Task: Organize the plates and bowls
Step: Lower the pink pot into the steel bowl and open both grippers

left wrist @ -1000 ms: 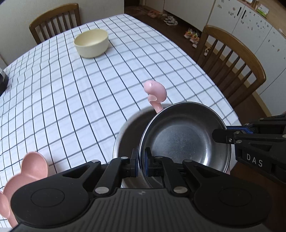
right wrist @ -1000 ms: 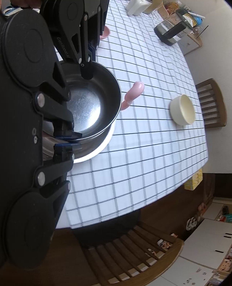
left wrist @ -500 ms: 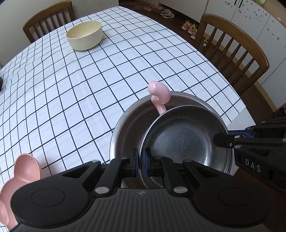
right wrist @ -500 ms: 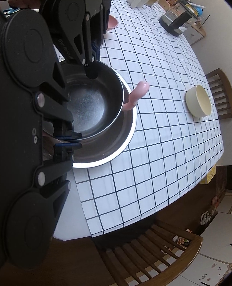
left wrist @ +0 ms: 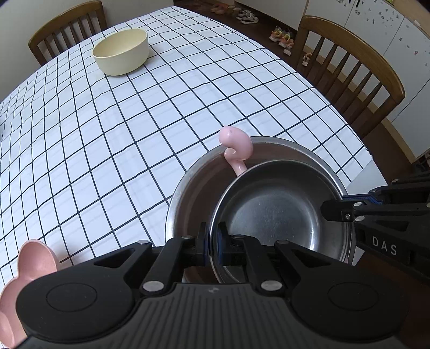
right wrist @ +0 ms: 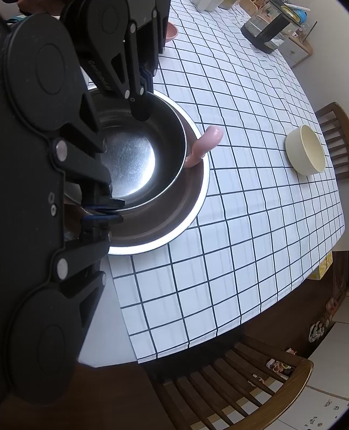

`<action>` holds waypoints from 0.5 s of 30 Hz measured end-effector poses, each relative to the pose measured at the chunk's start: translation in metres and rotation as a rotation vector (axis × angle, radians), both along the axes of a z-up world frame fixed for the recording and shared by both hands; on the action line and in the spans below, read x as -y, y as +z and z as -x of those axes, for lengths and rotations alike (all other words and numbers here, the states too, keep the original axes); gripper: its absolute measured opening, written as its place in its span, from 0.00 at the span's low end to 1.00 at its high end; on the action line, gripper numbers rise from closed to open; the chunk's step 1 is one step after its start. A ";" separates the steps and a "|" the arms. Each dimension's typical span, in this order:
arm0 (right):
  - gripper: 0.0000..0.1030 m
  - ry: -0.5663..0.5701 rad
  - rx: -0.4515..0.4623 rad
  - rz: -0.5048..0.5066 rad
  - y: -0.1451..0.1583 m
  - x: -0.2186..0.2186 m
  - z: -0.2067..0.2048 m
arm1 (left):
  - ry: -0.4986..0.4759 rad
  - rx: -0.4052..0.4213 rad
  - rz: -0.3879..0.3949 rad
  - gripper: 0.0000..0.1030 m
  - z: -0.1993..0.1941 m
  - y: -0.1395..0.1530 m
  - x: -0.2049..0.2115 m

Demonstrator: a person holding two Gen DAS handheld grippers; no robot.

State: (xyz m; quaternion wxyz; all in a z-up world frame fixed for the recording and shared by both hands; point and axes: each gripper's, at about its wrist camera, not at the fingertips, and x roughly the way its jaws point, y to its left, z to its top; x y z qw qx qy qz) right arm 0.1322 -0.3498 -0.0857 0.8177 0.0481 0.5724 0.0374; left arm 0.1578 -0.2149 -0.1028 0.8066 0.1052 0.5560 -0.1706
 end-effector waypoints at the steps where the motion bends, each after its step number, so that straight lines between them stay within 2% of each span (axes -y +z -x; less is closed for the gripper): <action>1: 0.06 -0.003 -0.003 -0.006 0.000 0.001 0.000 | 0.002 0.001 0.005 0.06 0.000 0.000 -0.001; 7: 0.16 0.016 0.021 -0.005 0.007 -0.001 0.001 | 0.012 0.016 0.026 0.06 0.000 0.006 -0.004; 15: 0.23 0.041 0.048 -0.020 0.020 -0.001 0.000 | 0.006 0.066 0.055 0.07 0.007 0.019 -0.007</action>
